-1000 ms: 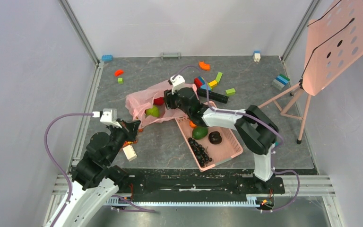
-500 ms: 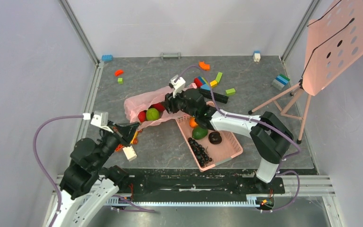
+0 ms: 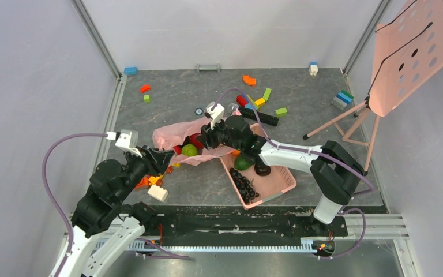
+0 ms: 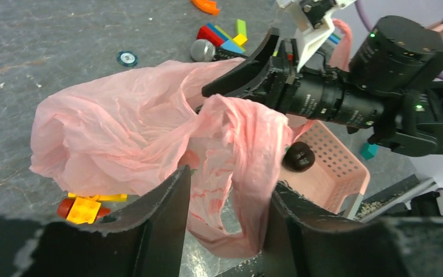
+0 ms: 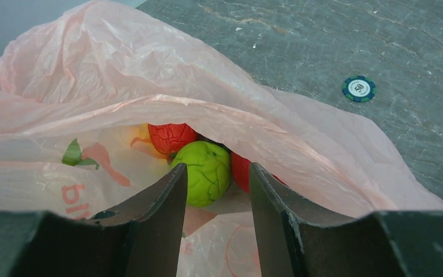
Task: Take the fake fruits out of the plastic bag
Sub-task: Adjust the plastic bag at the center of the board.
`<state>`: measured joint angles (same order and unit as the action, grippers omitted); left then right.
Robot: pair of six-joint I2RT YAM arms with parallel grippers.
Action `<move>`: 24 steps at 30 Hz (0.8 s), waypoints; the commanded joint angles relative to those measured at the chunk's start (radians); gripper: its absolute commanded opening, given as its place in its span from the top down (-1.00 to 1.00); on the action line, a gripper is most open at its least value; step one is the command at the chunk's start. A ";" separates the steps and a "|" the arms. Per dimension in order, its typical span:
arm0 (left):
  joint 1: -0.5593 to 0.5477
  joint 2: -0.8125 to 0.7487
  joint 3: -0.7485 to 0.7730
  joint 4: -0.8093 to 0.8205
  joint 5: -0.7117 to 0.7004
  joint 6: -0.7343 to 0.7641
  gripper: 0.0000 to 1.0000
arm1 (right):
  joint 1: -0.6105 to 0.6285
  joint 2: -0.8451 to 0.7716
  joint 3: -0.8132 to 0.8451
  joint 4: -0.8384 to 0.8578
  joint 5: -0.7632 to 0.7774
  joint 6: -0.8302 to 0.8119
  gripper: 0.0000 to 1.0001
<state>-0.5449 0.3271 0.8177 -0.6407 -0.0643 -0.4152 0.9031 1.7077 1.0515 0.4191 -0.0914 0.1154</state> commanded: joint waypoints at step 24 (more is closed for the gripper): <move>0.003 0.174 -0.069 0.262 -0.172 0.112 -0.44 | 0.001 -0.067 -0.106 0.086 -0.050 0.042 0.06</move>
<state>-0.5449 0.5167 0.7822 -0.5205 -0.2089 -0.3443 0.9031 1.6794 0.9623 0.4568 -0.1219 0.1452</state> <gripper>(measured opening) 0.731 0.469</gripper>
